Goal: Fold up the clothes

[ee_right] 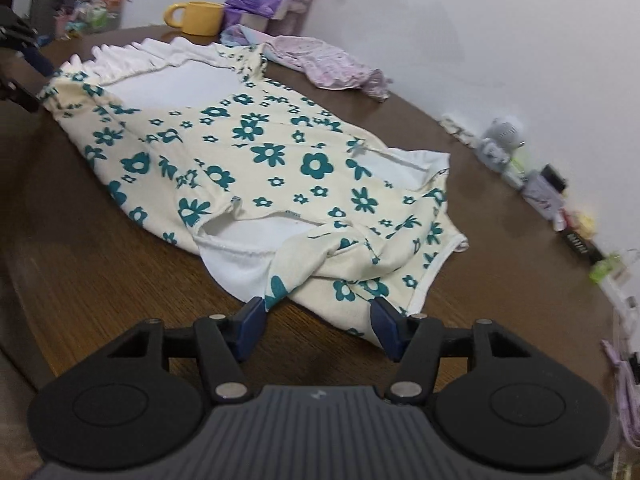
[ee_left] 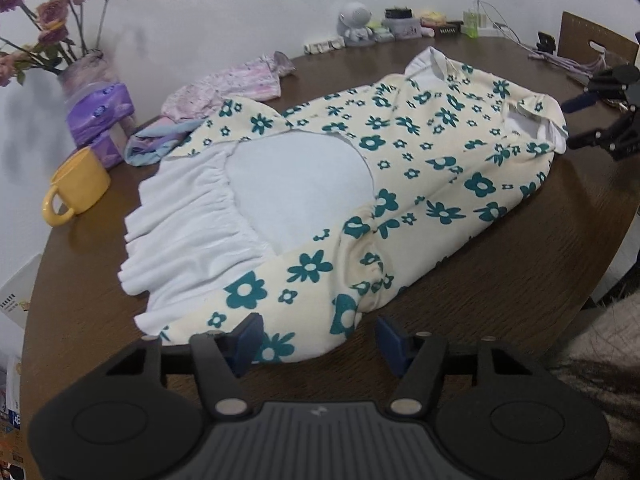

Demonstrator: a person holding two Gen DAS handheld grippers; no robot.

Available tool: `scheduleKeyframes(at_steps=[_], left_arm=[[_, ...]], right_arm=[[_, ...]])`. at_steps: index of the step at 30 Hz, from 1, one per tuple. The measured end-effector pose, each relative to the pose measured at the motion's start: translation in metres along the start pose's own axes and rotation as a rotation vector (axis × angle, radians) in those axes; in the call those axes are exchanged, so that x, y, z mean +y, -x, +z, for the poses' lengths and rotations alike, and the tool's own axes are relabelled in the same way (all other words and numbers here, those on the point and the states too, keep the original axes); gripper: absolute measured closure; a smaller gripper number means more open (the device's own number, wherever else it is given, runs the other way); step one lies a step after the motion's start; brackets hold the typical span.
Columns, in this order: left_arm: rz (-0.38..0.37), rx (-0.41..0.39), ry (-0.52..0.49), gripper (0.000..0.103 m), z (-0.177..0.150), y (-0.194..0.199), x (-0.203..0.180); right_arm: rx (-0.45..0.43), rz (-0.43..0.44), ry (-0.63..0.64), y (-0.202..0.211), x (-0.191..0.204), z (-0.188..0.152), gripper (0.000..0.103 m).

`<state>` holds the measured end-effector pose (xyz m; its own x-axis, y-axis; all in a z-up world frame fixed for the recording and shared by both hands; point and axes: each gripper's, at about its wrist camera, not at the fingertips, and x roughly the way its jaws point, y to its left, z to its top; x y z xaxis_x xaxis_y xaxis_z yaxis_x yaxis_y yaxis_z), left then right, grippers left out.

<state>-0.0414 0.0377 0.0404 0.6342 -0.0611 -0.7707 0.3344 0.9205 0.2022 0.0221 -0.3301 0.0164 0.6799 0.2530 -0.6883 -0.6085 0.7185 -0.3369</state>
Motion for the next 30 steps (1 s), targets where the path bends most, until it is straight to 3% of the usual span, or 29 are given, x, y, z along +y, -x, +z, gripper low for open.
scheduleKeyframes(at_steps=[11, 15, 17, 19, 22, 30], left_arm=[[-0.017, 0.033, -0.009, 0.052, 0.008, -0.011, -0.005], [-0.019, 0.034, -0.018, 0.065, 0.009, -0.013, -0.006], [-0.024, 0.037, -0.025, 0.076, 0.009, -0.012, -0.007], [-0.025, 0.041, -0.021, 0.09, 0.01, -0.012, -0.006], [-0.027, 0.046, -0.011, 0.099, 0.01, -0.012, -0.005], [-0.027, 0.009, 0.006, 0.101, 0.018, -0.002, -0.004]], right_arm=[[0.012, 0.093, 0.017, -0.006, -0.027, -0.002, 0.045], [0.016, 0.13, 0.051, -0.016, -0.023, 0.0, 0.046], [0.007, 0.142, 0.038, -0.017, -0.025, 0.002, 0.057], [0.005, 0.156, 0.014, -0.019, -0.028, 0.002, 0.078], [0.002, 0.166, -0.014, -0.019, -0.03, -0.001, 0.09], [-0.03, 0.15, -0.046, -0.01, -0.028, -0.005, 0.098]])
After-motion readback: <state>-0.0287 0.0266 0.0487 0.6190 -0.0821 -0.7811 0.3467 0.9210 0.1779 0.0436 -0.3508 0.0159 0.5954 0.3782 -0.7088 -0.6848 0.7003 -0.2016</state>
